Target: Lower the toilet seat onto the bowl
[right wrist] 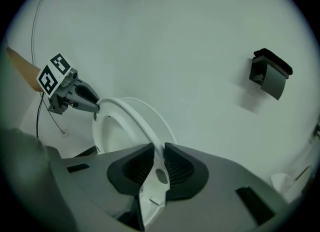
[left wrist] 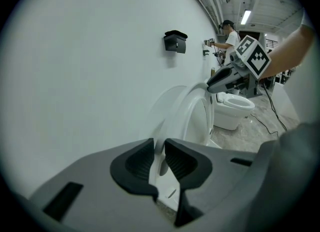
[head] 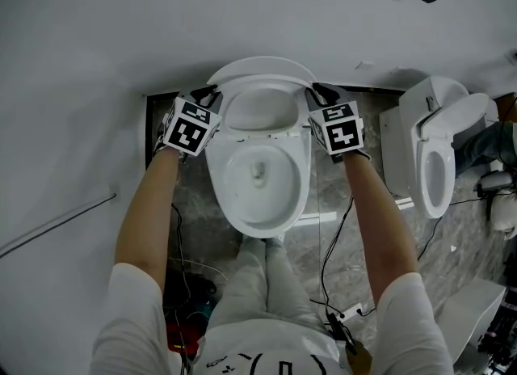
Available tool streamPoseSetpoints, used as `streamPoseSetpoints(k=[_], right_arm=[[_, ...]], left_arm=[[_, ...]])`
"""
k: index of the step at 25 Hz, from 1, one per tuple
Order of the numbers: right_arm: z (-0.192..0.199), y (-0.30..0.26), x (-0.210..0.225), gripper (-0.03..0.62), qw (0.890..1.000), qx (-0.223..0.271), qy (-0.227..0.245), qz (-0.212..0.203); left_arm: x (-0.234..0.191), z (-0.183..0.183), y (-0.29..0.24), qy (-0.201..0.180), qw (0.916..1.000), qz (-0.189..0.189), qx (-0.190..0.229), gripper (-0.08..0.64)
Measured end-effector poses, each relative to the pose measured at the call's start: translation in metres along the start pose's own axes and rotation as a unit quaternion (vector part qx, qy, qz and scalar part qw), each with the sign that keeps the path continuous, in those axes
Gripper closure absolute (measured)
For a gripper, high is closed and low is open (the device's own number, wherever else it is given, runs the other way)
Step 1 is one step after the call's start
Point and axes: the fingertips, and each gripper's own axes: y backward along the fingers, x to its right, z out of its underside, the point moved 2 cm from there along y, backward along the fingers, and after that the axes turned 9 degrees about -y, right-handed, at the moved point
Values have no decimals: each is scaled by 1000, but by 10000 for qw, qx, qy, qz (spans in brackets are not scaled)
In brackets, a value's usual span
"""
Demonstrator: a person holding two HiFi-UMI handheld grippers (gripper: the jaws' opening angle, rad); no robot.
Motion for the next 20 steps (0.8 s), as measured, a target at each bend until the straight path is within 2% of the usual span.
streamPoseSetpoints(k=[13, 18, 20], right_arm=[[12, 22, -7, 511, 9994, -28, 132, -326], [19, 29, -15, 510, 9983, -49, 540, -229], [22, 33, -18, 509, 9981, -114, 571, -192]], left_arm=[[20, 3, 15, -133, 9998, 83, -148, 485], [29, 8, 24, -66, 9999, 69, -128, 480], [32, 10, 27, -55, 9999, 58, -129, 480]])
